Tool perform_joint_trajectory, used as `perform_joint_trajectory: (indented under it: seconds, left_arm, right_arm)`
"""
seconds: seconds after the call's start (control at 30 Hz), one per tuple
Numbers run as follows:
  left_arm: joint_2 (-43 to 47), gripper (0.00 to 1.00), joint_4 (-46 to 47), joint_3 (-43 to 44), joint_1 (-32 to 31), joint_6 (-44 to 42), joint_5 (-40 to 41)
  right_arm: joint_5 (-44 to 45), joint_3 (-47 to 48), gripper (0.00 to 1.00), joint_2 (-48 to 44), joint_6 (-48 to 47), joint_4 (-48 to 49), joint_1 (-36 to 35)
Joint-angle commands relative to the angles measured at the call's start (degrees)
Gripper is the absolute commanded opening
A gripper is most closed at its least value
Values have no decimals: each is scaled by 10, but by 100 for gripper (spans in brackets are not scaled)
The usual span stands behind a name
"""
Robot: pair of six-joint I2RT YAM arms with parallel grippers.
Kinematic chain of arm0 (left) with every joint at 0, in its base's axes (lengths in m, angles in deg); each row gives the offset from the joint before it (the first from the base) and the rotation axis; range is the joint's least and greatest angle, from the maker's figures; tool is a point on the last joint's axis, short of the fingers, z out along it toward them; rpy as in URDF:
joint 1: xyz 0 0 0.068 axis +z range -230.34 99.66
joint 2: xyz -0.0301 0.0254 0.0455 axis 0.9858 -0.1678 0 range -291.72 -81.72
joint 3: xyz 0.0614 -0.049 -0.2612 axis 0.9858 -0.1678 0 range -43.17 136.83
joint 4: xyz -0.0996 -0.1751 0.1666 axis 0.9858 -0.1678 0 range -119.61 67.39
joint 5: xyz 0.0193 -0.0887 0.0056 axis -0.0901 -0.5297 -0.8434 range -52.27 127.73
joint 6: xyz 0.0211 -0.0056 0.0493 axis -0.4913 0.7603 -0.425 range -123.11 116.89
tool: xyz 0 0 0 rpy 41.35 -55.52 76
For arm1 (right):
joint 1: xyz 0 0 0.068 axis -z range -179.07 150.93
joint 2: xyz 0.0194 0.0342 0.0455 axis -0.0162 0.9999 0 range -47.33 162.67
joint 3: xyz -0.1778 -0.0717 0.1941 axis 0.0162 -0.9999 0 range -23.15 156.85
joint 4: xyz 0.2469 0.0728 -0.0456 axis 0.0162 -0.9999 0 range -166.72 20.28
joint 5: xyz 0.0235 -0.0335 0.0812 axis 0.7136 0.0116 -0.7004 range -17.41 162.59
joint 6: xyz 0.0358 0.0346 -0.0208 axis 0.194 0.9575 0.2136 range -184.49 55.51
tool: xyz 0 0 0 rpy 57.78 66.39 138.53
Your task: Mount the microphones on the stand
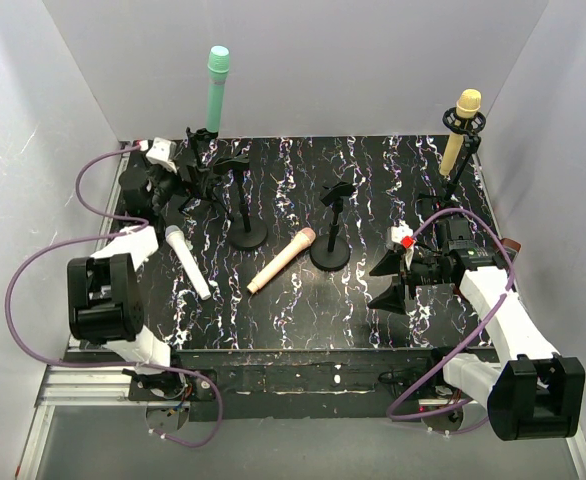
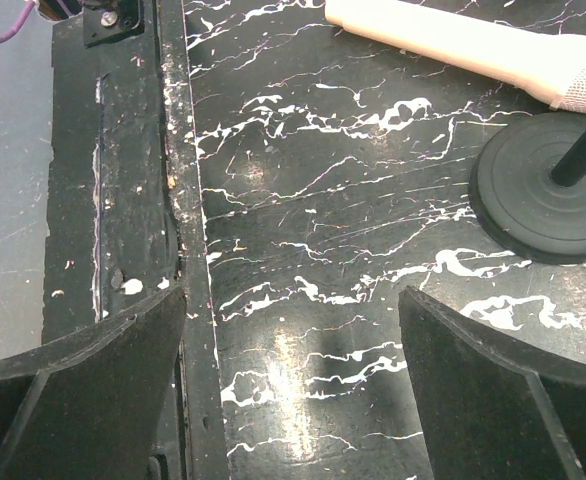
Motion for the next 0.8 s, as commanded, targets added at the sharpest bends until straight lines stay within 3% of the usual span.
perform_joint_trajectory:
  seconds: [0.0,0.2,0.37,0.77]
  left_arm:
    - [97,98,-37,-50,3,26,52]
    - [220,98,-158,-82,3,88,71]
    - [300,98,-284,-114,6,270,168]
    - [389,98,-448,-150,7,319,-17]
  right_arm:
    - [-9,19,93,-11,-8,-7,3]
    - [-8,19,93,-15,-7,-7,4]
    - [-9,19,93,-16,-5,-7,7]
    - [-11,17,93,-15,5,3,16]
